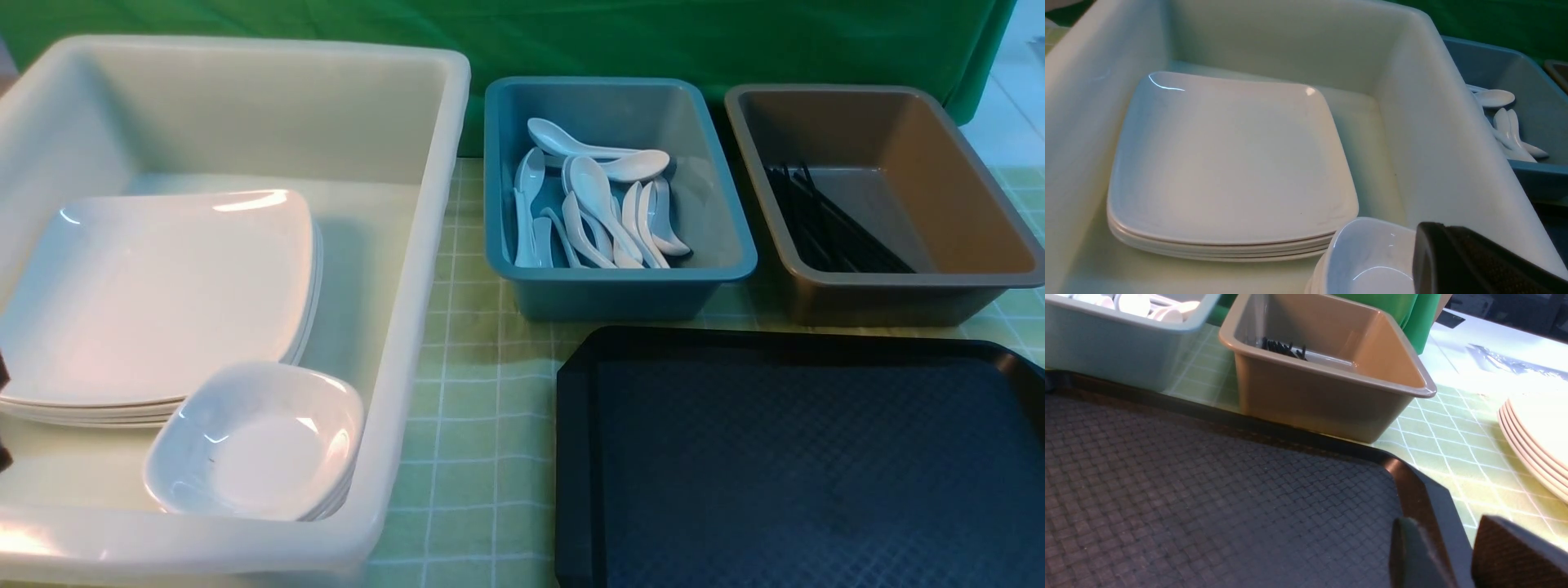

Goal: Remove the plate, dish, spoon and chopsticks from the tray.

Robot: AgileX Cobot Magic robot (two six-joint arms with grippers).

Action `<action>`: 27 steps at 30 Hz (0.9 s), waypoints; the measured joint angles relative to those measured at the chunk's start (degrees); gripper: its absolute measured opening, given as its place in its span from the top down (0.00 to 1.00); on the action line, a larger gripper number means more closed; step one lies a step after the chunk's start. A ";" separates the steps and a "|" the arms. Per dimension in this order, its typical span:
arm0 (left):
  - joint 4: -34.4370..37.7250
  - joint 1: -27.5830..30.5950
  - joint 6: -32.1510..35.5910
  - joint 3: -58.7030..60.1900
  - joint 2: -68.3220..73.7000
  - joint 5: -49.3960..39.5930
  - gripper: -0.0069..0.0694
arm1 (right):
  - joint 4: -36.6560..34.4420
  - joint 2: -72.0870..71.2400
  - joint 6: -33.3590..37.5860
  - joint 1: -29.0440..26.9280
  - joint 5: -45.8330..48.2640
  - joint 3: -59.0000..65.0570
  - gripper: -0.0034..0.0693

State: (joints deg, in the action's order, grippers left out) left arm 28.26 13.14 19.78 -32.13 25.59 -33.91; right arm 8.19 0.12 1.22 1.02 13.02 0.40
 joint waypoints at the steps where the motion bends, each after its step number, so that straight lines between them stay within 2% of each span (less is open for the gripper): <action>1: -0.66 0.00 0.00 0.00 0.00 0.35 0.91 | 0.00 0.00 0.00 0.00 0.00 0.00 0.65; 8: -0.03 -0.58 0.00 1.06 -0.78 8.12 0.91 | 0.00 0.00 0.00 0.00 0.00 0.00 0.63; 12: -2.55 -2.77 -0.18 3.99 -3.19 10.19 0.91 | 0.00 0.00 0.00 0.00 0.05 0.00 0.63; 17: -10.51 -5.90 -11.70 12.72 -9.19 14.15 0.91 | 0.00 0.00 0.00 0.00 0.05 0.00 0.62; 18: -10.51 -5.99 -11.70 13.11 -9.44 14.31 0.91 | 0.00 0.00 0.00 0.00 0.05 0.00 0.62; 19: -14.36 -6.75 -16.63 16.68 -11.71 16.03 0.91 | 0.00 0.00 0.00 0.00 0.05 0.00 0.62; 22: -19.40 -7.81 -21.73 22.39 -15.32 18.39 0.91 | 0.00 0.00 0.00 0.00 0.05 0.00 0.62; 27: -23.08 -9.64 -23.87 29.98 -21.90 24.44 0.91 | 0.00 0.00 0.00 0.00 0.05 0.00 0.62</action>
State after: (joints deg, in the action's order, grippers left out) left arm 5.18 3.49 -4.09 -2.14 3.69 -9.46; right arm 8.19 0.12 1.22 1.02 13.07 0.40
